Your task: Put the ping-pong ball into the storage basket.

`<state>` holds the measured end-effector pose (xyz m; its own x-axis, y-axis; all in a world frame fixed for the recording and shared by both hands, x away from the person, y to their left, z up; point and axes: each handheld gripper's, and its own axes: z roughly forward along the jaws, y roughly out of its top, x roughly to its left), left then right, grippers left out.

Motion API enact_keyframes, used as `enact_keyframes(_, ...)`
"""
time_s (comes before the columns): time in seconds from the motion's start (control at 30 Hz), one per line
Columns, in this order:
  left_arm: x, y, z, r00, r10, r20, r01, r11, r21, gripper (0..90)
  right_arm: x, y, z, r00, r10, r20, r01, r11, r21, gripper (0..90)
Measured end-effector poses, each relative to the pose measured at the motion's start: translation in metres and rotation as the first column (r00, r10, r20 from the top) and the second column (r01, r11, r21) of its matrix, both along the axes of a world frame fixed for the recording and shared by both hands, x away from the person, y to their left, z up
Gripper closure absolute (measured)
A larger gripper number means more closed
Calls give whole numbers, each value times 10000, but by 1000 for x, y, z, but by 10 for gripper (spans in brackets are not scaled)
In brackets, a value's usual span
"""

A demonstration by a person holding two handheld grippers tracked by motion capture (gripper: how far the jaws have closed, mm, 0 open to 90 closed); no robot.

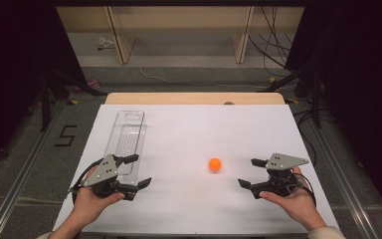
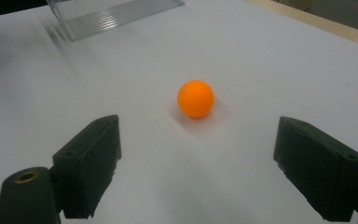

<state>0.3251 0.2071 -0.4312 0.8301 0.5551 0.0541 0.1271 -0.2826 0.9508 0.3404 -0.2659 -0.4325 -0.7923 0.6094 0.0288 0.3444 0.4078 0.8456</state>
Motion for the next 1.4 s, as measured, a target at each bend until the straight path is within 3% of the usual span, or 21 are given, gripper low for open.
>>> enact_keyframes(0.57, 0, 0, 0, 10000, -18, 59, 17, 10000, 41, 163, 7, 9, -4, 9998, 195, -47, -196, 9996, -206, 160)
enact_keyframes(1.4, -1, -1, 0, 10000, -46, 21, 46, 10000, 21, 163, 40, 44, -17, 9981, 580, -199, -597, 9933, -991, 163)
